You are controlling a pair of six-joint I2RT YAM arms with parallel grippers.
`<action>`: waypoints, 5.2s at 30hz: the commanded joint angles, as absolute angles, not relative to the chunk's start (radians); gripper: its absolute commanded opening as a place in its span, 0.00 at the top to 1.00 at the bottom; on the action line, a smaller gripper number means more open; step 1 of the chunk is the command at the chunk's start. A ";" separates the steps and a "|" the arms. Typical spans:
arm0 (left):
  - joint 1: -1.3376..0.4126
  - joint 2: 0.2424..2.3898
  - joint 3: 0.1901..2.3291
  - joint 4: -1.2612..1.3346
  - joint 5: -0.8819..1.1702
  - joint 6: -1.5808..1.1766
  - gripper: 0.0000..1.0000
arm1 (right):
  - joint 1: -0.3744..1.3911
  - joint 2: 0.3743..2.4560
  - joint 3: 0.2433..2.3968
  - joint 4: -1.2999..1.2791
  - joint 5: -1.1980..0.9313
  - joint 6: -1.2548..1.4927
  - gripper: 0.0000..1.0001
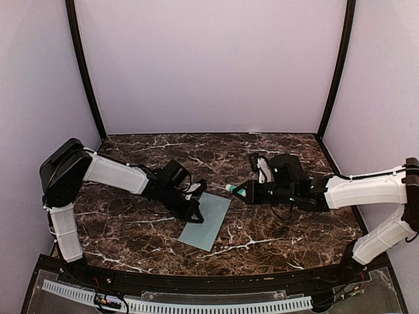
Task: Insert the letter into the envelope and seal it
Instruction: Seal the envelope flap on the envelope.
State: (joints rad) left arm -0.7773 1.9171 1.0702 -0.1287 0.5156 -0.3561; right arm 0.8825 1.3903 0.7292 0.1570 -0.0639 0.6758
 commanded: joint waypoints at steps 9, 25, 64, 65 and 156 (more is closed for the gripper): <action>-0.780 1.916 1.043 -0.154 0.505 -0.366 0.99 | 0.877 1.399 0.729 0.210 -0.084 0.684 0.91; -0.781 1.884 1.001 -0.098 0.527 -0.364 0.99 | 0.918 1.544 0.673 0.446 -0.201 0.765 0.90; -0.781 1.827 0.959 -0.041 0.556 -0.412 0.99 | 0.965 1.756 0.765 0.622 -0.237 0.804 0.91; -0.781 1.828 0.977 -0.039 0.556 -0.413 0.99 | 0.963 1.745 0.759 0.616 -0.226 0.805 0.91; -0.776 2.045 1.120 0.078 0.467 -0.483 1.00 | 0.942 1.462 0.627 0.489 -0.026 0.778 0.90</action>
State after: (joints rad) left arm -0.7761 2.0167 1.1297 0.0822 0.4892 -0.4824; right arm 0.9482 1.4788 0.6365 0.4625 -0.0383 0.7864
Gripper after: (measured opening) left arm 0.006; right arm 0.186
